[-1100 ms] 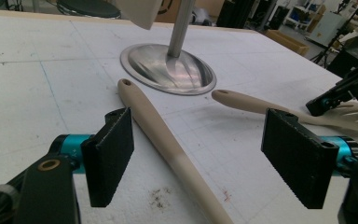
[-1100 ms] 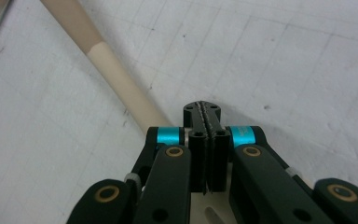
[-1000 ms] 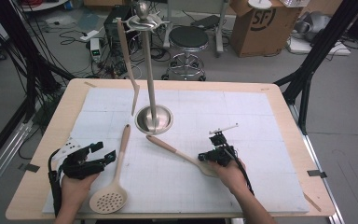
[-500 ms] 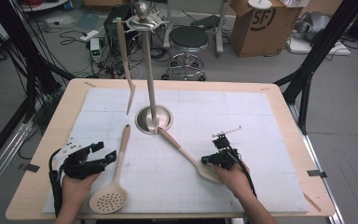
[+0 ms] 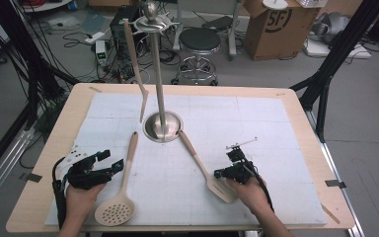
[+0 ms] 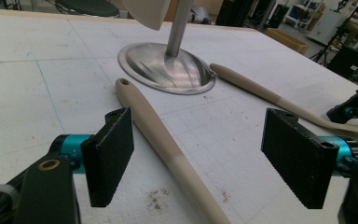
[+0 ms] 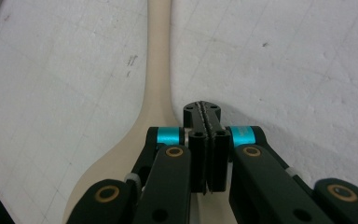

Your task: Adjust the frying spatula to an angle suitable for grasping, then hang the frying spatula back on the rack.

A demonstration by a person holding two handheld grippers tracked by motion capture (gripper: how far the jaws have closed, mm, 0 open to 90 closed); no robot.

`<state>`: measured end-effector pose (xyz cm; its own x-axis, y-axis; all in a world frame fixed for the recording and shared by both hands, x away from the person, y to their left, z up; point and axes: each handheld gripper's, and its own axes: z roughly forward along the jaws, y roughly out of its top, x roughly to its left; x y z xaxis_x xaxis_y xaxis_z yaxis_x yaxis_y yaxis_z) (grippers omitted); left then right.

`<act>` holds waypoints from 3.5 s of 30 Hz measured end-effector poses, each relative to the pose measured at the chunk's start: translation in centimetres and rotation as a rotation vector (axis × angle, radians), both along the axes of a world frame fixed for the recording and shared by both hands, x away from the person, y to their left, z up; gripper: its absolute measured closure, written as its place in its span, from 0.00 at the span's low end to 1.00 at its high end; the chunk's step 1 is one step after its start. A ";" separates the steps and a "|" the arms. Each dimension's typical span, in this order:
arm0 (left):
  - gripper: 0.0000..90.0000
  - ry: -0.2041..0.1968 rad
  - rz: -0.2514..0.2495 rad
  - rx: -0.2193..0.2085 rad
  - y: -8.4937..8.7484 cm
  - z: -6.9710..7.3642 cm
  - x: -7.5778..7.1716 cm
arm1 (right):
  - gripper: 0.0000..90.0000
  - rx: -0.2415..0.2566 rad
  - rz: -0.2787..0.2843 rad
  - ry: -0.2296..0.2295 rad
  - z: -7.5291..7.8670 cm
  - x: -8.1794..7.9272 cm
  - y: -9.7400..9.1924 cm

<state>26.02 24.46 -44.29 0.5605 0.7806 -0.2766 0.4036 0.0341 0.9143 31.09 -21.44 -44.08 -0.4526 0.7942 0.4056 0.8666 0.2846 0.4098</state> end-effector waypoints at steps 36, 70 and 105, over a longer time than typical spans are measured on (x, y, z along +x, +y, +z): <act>0.29 -0.002 0.004 0.003 -0.1 0.0 0.2 | 0.63 0.171 0.001 0.070 0.4 3.5 2.6; 0.29 0.002 0.000 0.004 -0.2 0.0 0.0 | 0.84 0.029 0.005 -0.006 -0.3 2.8 4.2; 0.29 0.005 0.009 0.003 0.1 -0.1 0.1 | 0.87 0.317 -0.006 -0.022 1.1 3.0 1.5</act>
